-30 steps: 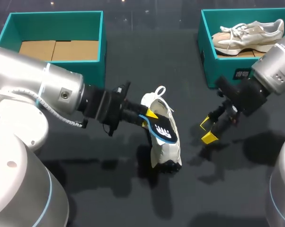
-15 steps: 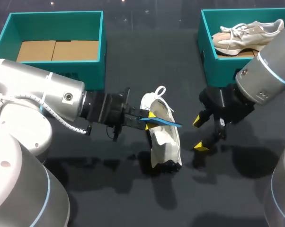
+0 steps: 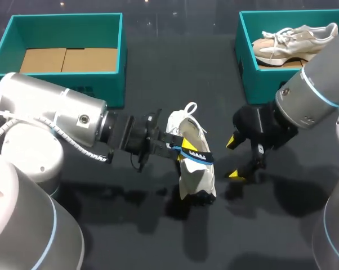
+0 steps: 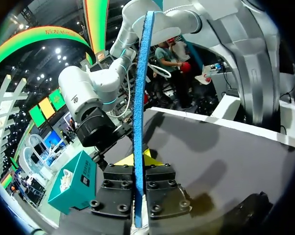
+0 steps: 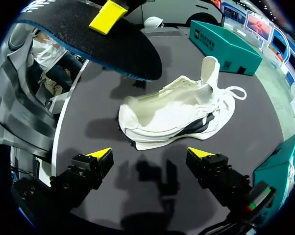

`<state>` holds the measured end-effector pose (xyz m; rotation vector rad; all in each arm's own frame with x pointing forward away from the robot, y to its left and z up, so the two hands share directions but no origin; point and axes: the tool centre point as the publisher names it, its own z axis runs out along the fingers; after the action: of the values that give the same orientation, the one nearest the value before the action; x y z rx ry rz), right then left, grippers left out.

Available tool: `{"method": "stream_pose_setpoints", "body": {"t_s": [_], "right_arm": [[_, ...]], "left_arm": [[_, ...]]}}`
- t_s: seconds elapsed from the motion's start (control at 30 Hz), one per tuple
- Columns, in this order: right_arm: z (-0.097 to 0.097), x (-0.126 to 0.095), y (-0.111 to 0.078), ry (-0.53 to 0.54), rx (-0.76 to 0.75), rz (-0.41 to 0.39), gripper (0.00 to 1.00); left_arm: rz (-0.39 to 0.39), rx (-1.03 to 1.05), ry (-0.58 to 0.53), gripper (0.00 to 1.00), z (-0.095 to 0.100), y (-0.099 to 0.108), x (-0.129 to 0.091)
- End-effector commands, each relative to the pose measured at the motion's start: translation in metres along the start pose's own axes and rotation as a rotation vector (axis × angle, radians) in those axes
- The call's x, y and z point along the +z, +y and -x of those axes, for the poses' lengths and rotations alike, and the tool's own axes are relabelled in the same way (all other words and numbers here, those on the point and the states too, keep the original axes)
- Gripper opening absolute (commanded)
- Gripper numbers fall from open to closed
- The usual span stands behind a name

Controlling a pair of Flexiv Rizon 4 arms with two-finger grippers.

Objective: Take the shoe out of the shoebox, open the shoe tongue, remove and reinsert the insole, then place the shoe into the shoebox

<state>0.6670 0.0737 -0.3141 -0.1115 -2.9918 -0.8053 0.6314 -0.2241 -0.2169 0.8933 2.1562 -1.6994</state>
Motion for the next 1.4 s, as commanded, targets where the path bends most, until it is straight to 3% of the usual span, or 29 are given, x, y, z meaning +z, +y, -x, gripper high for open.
{"method": "stream_pose_setpoints", "body": {"t_s": [0.03,0.27,0.63,0.97,1.4], "right_arm": [[-0.002,0.010,0.003,-0.030,-0.009,-0.014,1.00],[0.003,0.019,0.003,-0.052,-0.060,-0.039,1.00],[0.003,0.019,0.002,-0.080,-0.071,-0.043,1.00],[0.015,0.024,0.006,-0.054,-0.084,-0.054,1.00],[0.016,0.031,0.007,-0.036,-0.074,-0.041,1.00]], "left_arm": [[-0.033,0.024,0.006,0.00,0.003,0.003,0.004],[-0.097,0.023,0.027,0.00,0.006,0.007,0.010],[-0.094,0.029,0.034,0.00,0.006,0.008,0.011],[-0.099,0.047,0.039,0.00,-0.001,0.010,0.020],[-0.108,0.047,0.030,0.00,-0.001,0.013,0.026]]}}
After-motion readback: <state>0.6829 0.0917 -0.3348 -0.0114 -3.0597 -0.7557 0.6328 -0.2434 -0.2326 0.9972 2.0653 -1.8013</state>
